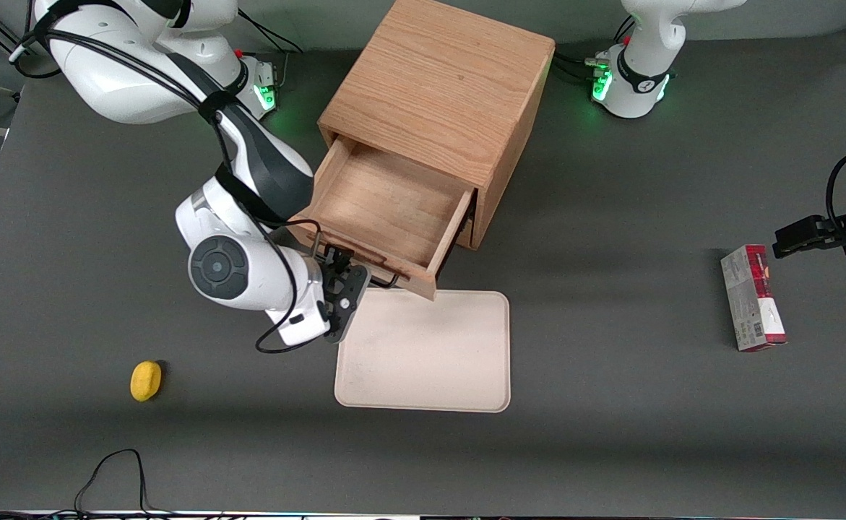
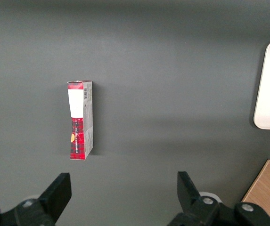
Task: Open upper drawer
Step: 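Pull the upper drawer outward from the cabinet with the right gripper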
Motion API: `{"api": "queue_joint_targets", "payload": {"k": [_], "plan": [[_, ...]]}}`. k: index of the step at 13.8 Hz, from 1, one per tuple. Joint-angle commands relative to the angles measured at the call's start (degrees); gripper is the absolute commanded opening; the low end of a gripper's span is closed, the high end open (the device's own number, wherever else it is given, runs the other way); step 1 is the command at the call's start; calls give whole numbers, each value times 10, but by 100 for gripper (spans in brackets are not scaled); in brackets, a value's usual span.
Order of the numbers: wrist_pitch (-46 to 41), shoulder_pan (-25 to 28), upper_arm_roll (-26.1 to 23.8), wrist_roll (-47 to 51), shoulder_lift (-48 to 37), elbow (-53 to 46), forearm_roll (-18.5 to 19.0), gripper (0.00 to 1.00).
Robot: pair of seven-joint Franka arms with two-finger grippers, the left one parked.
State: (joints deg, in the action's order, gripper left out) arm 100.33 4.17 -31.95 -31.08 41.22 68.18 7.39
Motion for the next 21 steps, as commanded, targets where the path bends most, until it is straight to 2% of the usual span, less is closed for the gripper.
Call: {"api": "queue_joint_targets", "payload": {"k": [1, 11, 13, 16, 18, 20, 21], "plan": [[-4, 7, 15, -13, 12, -43, 5, 100], [60, 6, 59, -11, 8, -64, 11, 100], [57, 10, 79, -10, -7, -80, 11, 100], [49, 5, 91, -13, -77, -77, 10, 100], [17, 4, 132, 8, -125, -57, -7, 100], [-72, 4, 200, 122, -191, -13, -74, 100], [-83, 7, 227, 152, -231, 31, -83, 100]]}}
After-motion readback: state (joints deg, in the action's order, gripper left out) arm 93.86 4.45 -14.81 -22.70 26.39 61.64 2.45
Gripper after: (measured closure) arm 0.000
